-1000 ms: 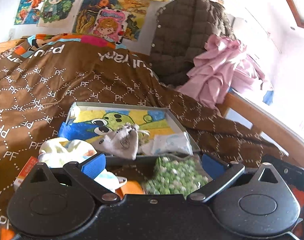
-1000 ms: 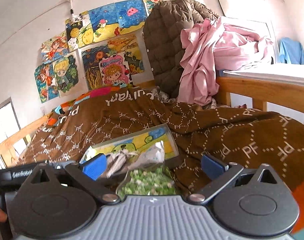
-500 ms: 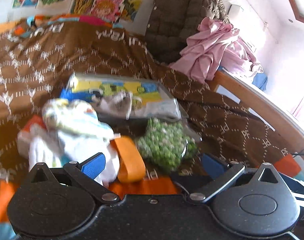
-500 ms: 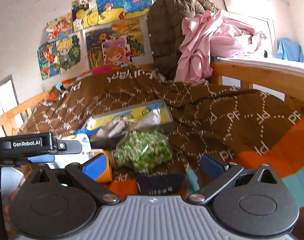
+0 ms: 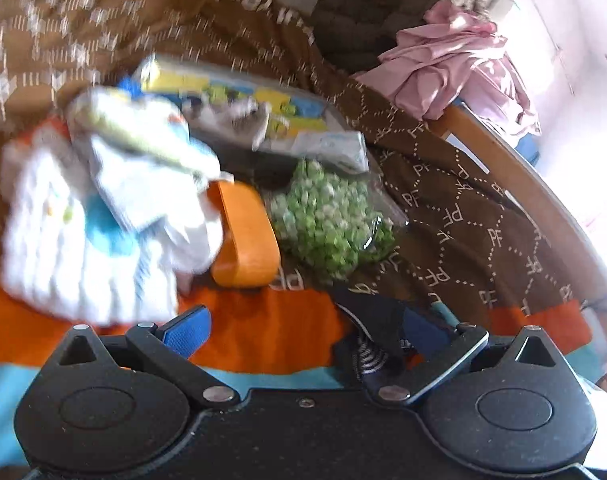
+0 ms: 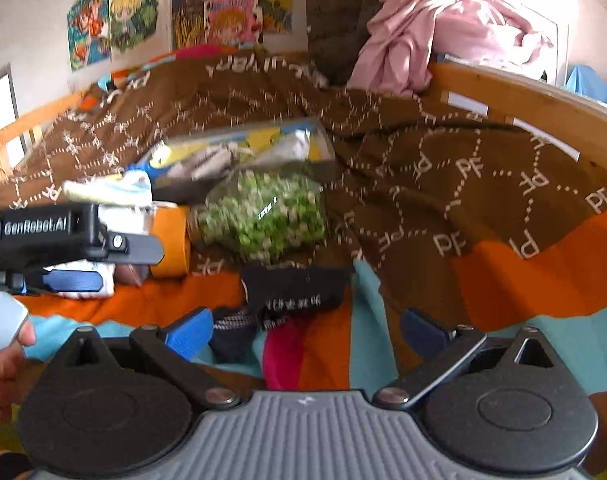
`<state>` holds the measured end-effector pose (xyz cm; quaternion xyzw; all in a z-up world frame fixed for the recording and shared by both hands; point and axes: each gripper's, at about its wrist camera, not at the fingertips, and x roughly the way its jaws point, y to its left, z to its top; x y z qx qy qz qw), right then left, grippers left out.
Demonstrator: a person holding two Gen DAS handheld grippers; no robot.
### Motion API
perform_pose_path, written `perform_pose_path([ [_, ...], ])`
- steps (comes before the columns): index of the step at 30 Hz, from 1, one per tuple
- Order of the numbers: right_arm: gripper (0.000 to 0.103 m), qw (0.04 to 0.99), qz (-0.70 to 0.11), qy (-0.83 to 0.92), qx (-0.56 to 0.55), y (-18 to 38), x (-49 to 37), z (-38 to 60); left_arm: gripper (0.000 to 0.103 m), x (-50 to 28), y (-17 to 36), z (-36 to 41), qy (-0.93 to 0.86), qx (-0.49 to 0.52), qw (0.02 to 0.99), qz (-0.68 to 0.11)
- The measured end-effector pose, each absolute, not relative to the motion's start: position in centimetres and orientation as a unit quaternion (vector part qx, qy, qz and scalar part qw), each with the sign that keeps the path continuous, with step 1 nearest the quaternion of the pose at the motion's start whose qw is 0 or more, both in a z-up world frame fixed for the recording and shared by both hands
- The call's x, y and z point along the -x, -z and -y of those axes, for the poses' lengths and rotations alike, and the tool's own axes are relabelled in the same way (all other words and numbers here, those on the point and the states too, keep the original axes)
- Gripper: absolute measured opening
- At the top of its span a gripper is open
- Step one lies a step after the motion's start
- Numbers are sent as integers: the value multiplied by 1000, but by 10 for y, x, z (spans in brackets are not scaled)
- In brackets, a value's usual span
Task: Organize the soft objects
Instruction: 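Move both tools back toward the remaining items beside the bean bag, then grasp the orange silicone cup with the left tool while the right tool grasps the black sock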
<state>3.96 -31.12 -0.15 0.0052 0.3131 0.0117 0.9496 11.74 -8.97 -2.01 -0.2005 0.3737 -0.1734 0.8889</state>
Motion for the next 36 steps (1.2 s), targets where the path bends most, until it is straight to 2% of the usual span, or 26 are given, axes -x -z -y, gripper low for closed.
perform_pose_path([
  [11,102,952,-297,-36,68,16,-64,301,102,-150,62,92,131,314,855,-391],
  [17,94,947,-296,-77,94,26,-83,293,100,-161,79,90,91,365,846,-377],
  [20,90,942,-305,-92,102,35,-93,292,96,-165,81,92,83,366,849,-373],
  [26,83,934,-325,-106,102,50,-111,290,74,-164,88,90,51,393,852,-341],
  [29,79,931,-334,-102,109,54,-114,288,57,-164,92,93,46,390,857,-333],
  [31,77,930,-338,-101,106,56,-114,288,50,-166,94,93,42,392,856,-334],
  [36,65,926,-354,-90,94,55,-117,294,49,-168,97,93,35,391,858,-331],
])
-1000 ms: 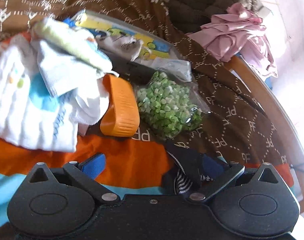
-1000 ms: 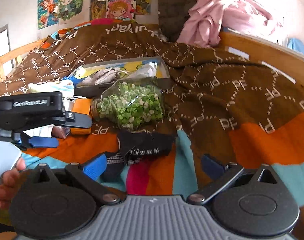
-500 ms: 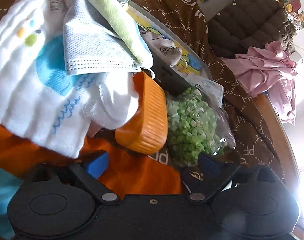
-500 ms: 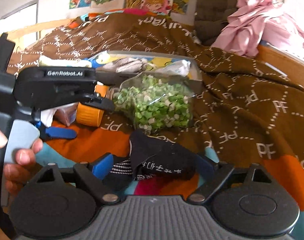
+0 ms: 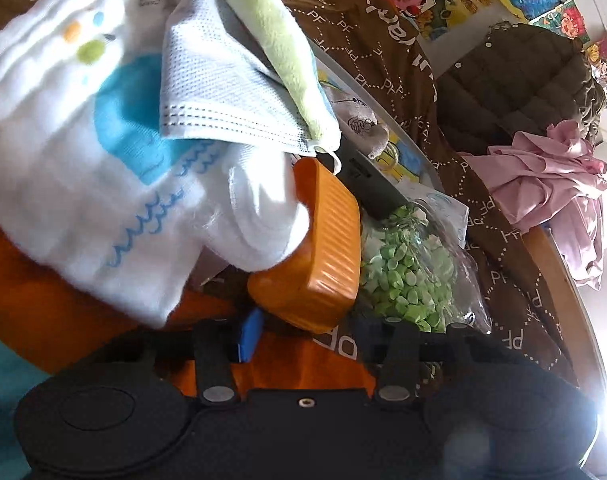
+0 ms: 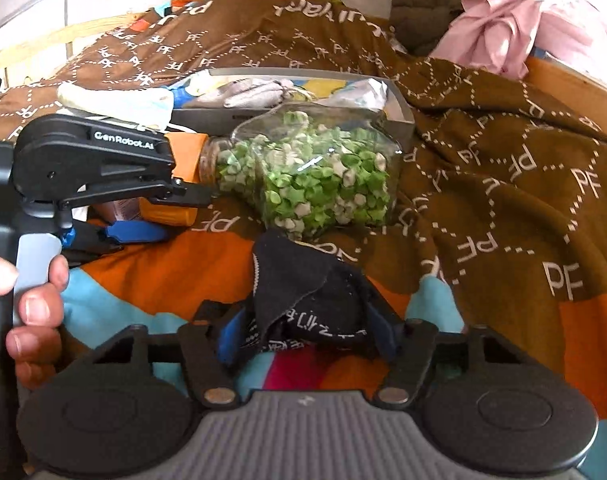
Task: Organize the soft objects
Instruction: 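Grasp the orange silicone cup with the left tool while the right tool grasps the black sock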
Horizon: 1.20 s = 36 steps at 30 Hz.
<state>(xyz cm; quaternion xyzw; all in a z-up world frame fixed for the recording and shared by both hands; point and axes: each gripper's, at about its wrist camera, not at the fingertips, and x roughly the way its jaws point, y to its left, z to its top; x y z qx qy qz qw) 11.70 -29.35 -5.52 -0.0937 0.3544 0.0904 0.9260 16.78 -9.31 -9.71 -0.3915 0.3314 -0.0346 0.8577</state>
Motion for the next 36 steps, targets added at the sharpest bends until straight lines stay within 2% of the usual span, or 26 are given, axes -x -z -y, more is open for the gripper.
perform_pose_path([
  [8,60,921,-365,-88,100,54,-115,294,48,-165,93,100,19,374,868,-326],
  [11,58,921,-368,-84,93,54,-117,295,51,-163,95,96,17,390,863,-322],
  [16,52,922,-373,-75,79,54,-118,300,62,-162,93,101,-2,403,861,-310],
  [20,47,923,-375,-71,55,52,-119,307,63,-159,93,101,-15,425,854,-300],
  [25,44,924,-376,-62,19,55,-120,313,50,-154,94,102,-16,420,857,-297],
  [30,24,927,-372,-54,-1,54,-119,318,34,-150,94,100,-24,416,858,-301],
  [33,16,928,-368,-56,-26,53,-119,324,32,-146,89,105,-4,389,871,-299],
  [36,13,928,-365,-56,-57,52,-119,332,27,-140,83,111,13,348,888,-301],
])
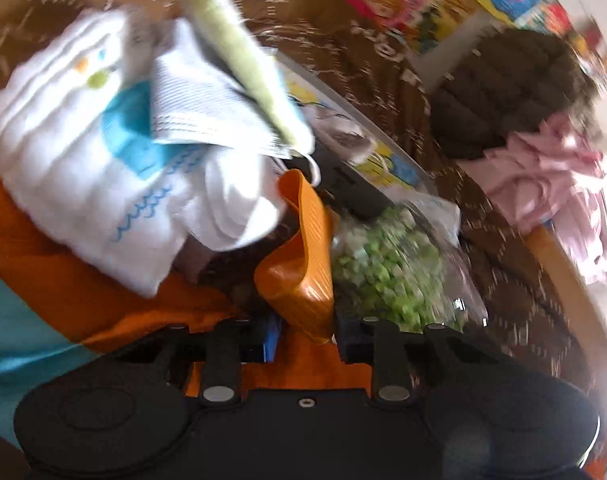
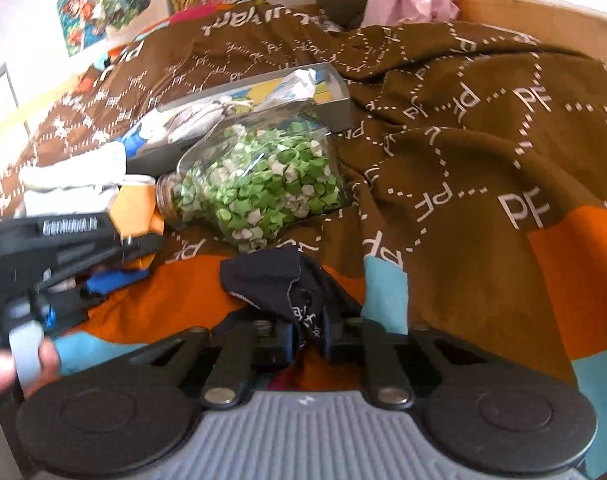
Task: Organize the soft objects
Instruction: 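Grasp the orange silicone cup with the left tool while the right tool grasps the black sock, then carry the orange cup and black sock over the cartoon tray with both tools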
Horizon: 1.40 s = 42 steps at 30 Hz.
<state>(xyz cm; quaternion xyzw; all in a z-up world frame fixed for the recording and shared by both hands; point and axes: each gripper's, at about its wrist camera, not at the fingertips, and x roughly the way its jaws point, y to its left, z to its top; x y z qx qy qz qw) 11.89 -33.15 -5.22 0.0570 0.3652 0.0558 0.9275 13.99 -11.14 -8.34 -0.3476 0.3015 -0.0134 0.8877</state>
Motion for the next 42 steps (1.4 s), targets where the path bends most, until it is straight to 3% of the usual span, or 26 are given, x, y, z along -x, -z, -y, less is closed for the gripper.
perform_pose_path([
  [5,12,929,-357,-56,-79,50,-117,335,22,-125,78,117,26,280,908,-311],
  [15,11,931,-349,-56,-92,45,-112,335,25,-105,74,116,54,203,924,-318],
  [20,10,934,-339,-58,-96,41,-109,334,45,-104,62,119,52,177,934,-307],
  [27,10,933,-343,-55,-90,43,-110,331,56,-109,58,107,58,212,927,-305],
  [37,10,933,-345,-54,-86,43,-111,330,58,-110,62,118,79,160,933,-312],
  [42,10,934,-341,-58,-89,43,-112,330,41,-114,66,124,68,125,937,-319],
])
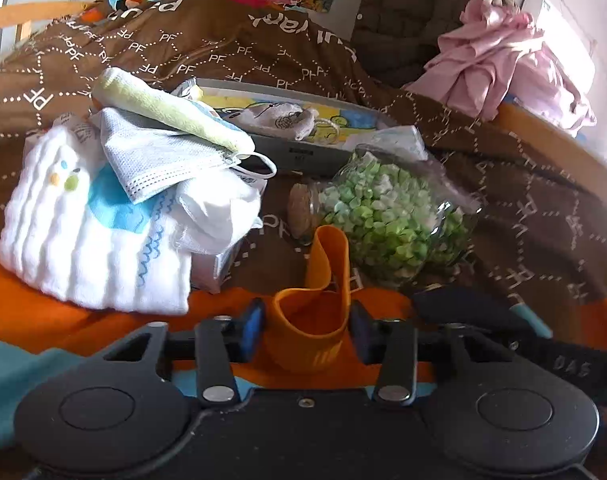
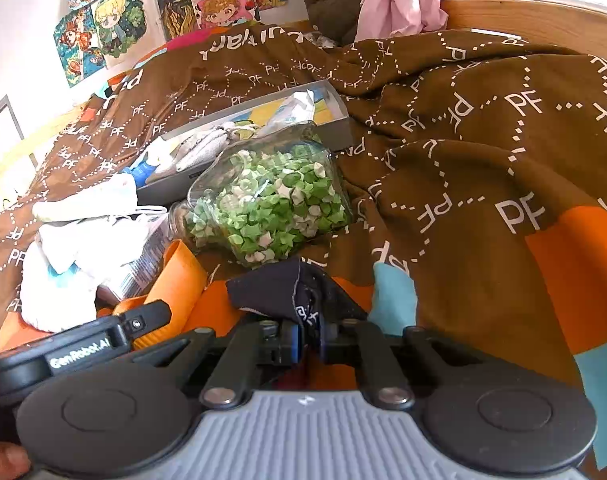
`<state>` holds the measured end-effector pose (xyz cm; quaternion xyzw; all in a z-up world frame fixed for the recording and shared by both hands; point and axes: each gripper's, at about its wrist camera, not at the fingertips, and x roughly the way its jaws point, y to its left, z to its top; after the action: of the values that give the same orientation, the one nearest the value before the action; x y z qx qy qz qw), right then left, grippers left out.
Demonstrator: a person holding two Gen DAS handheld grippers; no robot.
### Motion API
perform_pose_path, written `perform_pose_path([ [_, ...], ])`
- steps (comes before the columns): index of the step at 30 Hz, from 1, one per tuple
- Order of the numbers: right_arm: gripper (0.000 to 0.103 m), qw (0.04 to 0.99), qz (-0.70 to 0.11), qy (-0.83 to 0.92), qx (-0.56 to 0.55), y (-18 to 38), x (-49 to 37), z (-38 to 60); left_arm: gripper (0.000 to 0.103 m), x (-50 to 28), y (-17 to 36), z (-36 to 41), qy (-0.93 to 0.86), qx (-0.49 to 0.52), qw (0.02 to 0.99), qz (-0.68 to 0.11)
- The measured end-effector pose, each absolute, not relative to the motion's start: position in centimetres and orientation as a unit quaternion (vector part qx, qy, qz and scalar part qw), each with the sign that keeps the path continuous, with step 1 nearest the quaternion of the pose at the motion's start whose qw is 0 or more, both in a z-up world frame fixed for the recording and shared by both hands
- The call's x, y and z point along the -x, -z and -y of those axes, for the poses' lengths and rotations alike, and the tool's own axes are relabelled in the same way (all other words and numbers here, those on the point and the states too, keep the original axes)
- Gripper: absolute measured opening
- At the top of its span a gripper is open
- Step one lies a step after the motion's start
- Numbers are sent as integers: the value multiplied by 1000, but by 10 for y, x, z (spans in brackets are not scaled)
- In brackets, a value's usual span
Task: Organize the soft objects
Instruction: 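Carry the orange cup and black sock over the cartoon tray with both tools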
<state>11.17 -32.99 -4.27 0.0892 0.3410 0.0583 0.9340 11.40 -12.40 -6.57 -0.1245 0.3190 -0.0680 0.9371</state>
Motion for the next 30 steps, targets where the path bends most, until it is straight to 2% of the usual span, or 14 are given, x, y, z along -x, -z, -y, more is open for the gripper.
perform_pose_path([
  [1,10,935,-337,-61,-91,42,-111,330,34,-114,65,124,69,122,938,-318],
  [2,9,936,-333,-64,-92,41,-111,330,33,-114,65,124,69,116,938,-318],
  [5,8,941,-314,-79,-96,37,-110,328,19,-112,60,125,79,100,939,-318],
  [8,8,948,-287,-96,-96,31,-105,325,15,-106,52,126,86,94,942,-310],
  [20,8,978,-156,-122,-72,-2,-98,303,14,-101,-5,114,116,96,961,-234],
  [24,8,984,-113,-127,-62,-18,-123,289,14,-124,-26,113,114,60,970,-208],
  [30,8,981,-82,-139,-107,-33,-181,291,14,-178,-44,105,98,39,977,-186],
])
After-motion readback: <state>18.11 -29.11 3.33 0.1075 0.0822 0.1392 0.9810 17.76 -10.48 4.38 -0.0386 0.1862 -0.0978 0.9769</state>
